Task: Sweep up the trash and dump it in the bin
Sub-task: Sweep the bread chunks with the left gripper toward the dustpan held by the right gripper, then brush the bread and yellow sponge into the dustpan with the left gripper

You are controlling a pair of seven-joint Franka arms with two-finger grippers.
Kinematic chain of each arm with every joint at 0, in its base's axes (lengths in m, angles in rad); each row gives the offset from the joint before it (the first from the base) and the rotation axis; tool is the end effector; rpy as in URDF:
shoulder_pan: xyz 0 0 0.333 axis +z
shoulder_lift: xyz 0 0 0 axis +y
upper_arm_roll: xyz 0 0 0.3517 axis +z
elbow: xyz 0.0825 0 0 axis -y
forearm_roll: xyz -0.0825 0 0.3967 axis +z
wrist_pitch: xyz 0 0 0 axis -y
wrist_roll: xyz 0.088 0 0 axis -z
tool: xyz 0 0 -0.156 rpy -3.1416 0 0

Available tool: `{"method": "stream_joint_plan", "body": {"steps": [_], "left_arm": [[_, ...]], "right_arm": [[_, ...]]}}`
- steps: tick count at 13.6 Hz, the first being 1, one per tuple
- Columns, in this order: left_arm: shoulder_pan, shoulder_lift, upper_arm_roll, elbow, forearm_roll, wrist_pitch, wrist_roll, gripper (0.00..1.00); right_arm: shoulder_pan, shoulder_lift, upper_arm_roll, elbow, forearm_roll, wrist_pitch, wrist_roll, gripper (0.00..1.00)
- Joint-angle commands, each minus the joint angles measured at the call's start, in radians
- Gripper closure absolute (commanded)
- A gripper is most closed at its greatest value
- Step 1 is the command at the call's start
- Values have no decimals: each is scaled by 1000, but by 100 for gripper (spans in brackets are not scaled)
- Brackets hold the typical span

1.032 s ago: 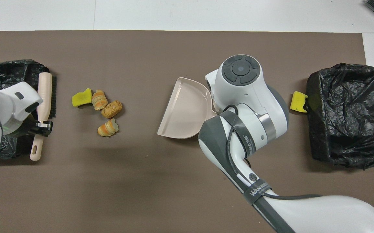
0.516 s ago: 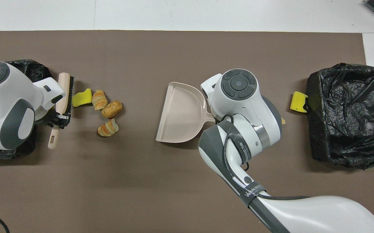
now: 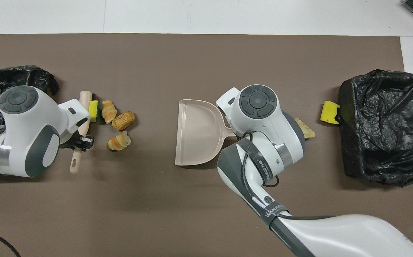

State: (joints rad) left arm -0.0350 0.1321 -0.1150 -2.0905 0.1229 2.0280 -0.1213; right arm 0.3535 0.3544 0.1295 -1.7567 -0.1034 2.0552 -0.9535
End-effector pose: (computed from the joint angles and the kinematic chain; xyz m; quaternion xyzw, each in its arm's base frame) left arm 0.5459 -0.0695 0.3265 -0.9932 0.0468 0.0894 0.0573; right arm 0.5930 0.2932 0.3420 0.7379 0.6740 -0.0306 0.0159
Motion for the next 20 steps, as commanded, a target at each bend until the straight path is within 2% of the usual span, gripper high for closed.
{"method": "stream_joint_plan", "body": {"steps": [1, 4, 7, 11, 16, 18, 20], "left_arm": [[-98, -49, 9, -62, -66, 20, -84, 100], [-178, -61, 8, -69, -116, 21, -158, 100], [-270, -68, 8, -71, -189, 34, -225, 100], [-391, -72, 9, -71, -333, 93, -242, 100], [-414, -58, 8, -11, -347, 74, -270, 100], [-399, -81, 20, 33, -344, -25, -252, 100], [-361, -115, 21, 78, -341, -161, -250, 100]], "right_arm": [[-4, -3, 4, -17, -19, 25, -37, 100], [-2, 0, 4, -20, -19, 29, -28, 100], [-2, 18, 4, -49, -18, 87, -22, 100], [21, 34, 4, -64, -18, 140, 12, 100], [42, 51, 2, -53, -19, 158, 47, 100], [42, 51, 2, -50, -22, 146, 45, 100], [48, 49, 2, -8, -88, 62, 45, 100]]}}
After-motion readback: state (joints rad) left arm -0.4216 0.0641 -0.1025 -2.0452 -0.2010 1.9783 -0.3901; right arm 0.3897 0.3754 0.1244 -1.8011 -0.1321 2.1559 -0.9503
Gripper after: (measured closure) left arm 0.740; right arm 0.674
